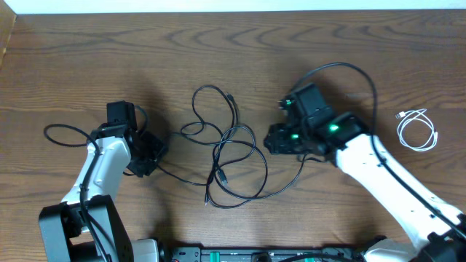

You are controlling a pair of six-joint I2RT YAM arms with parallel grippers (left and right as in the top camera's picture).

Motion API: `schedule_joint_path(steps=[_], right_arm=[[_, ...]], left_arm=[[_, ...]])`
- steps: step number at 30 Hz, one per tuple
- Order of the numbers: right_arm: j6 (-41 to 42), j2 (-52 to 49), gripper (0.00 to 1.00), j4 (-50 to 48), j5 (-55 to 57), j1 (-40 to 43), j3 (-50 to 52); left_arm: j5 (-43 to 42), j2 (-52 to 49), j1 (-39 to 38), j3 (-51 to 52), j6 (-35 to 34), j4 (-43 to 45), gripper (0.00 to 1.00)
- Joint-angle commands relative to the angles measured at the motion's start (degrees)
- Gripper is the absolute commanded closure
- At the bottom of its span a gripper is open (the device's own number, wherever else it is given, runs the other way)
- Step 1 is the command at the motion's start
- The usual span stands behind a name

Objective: Untangle cables
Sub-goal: 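Move the right gripper left and grasp a black cable loop at center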

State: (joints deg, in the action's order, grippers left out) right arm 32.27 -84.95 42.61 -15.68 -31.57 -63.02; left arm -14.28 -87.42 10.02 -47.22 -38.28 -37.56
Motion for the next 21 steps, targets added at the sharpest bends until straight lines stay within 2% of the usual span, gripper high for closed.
schedule_joint_path(steps=[1, 4, 7, 15, 18, 21], right_arm=[[0.48, -3.91, 0.65, -5.35, -1.38, -4.31, -0.11], [0.44, -7.45, 0.83, -12.2, -1.38, -7.67, -0.11], [0.46, -11.69, 0.89, -20.02, -1.36, -10.56, -0.11], [3.26, -22.21, 0.93, -34.12, -1.16, -13.14, -0.11], [5.14, -25.44, 0.98, -36.02, -1.09, -13.49, -0.11], [5.64, -27.69, 0.99, -34.97, -0.96, -13.53, -0.11]], left_arm=[[-7.43, 0.63, 0.13, 0.13, 7.5, 1.03, 0.56], [-7.78, 0.63, 0.13, 0.13, 8.04, 1.18, 0.54], [-7.78, 0.63, 0.13, 0.13, 8.04, 1.2, 0.53], [-7.78, 0.63, 0.13, 0.13, 8.04, 1.22, 0.53], [-7.78, 0.63, 0.13, 0.13, 8.04, 1.25, 0.53], [-7.76, 0.63, 0.13, 0.13, 8.04, 1.25, 0.53]])
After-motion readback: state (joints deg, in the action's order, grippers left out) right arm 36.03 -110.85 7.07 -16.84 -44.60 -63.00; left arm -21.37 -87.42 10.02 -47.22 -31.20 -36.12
